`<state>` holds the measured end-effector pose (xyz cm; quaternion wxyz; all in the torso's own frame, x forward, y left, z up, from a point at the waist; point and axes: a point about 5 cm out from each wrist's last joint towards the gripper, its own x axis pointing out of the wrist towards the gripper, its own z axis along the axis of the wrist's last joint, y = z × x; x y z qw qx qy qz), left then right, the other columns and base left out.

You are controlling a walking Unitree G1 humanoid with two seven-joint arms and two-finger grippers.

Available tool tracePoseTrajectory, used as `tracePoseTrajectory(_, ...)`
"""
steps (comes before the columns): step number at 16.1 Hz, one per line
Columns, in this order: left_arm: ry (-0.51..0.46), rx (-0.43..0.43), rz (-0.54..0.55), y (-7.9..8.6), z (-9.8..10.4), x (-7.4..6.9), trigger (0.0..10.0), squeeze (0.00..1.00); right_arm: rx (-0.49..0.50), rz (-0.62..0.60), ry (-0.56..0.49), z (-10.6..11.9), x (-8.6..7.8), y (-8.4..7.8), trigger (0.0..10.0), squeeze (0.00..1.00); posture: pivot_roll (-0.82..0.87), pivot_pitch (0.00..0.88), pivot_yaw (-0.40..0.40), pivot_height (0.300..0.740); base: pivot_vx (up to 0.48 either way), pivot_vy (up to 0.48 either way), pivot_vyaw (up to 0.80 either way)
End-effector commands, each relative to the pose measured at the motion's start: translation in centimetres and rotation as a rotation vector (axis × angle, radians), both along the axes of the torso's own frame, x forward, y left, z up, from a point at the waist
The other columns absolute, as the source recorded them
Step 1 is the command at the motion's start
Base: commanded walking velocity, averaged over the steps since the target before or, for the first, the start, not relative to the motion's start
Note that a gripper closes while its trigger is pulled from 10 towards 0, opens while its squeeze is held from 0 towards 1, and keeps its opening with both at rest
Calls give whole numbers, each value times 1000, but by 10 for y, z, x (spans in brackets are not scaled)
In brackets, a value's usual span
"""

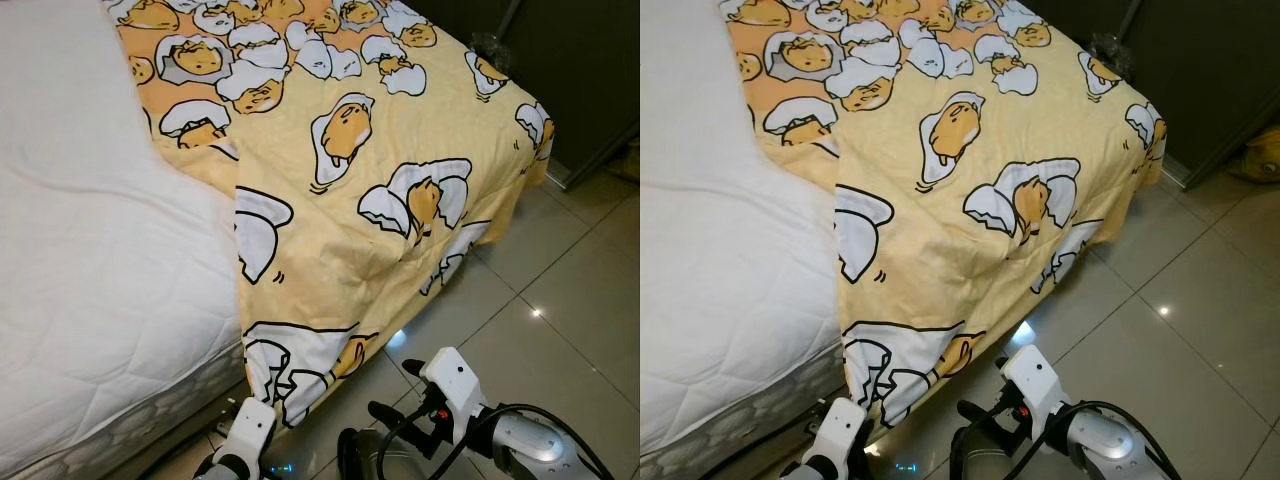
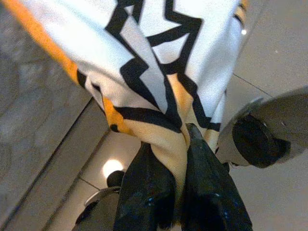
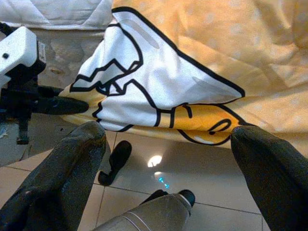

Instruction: Clean up the room

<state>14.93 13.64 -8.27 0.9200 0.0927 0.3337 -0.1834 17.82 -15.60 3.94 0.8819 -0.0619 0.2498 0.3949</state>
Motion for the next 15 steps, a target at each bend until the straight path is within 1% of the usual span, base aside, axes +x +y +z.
tracePoseTrajectory(1,91,16,35,4,-10,-18,10000,0,4,-7,8,-2,-1,-1,10000,0,-171,204,-76,723,0,0,0)
tracePoseTrajectory(2,81,21,43,9,-8,-13,10000,0,8,-7,7,-2,-1,1,10000,0,-170,203,-74,723,0,0,0)
tracePoseTrajectory(3,64,7,58,10,-6,-8,10000,0,12,-8,7,-3,-1,3,10000,0,-166,200,-66,723,0,0,0)
tracePoseTrajectory(4,55,0,65,11,-5,-6,10000,0,16,-9,7,-3,-1,4,10000,0,-166,200,-66,723,0,0,0)
tracePoseTrajectory(5,58,-7,71,11,-5,-6,10000,0,18,-11,7,-3,-1,5,10000,0,-164,197,-60,723,0,0,0)
tracePoseTrajectory(6,64,-11,87,12,-5,-6,10000,0,20,-13,8,-4,0,5,10000,0,-163,195,-57,723,-262,0,0)
tracePoseTrajectory(9,60,5,81,13,-5,-5,10000,0,23,-17,7,-4,1,6,10000,0,-161,194,-57,723,-309,0,0)
tracePoseTrajectory(13,61,12,65,7,-6,-4,10000,0,24,-14,8,-5,2,6,10000,0,-164,194,-62,723,-367,0,0)
tracePoseTrajectory(15,35,34,31,-2,-3,3,10000,0,23,-3,18,-4,2,2,10000,0,-164,194,-62,723,0,0,0)
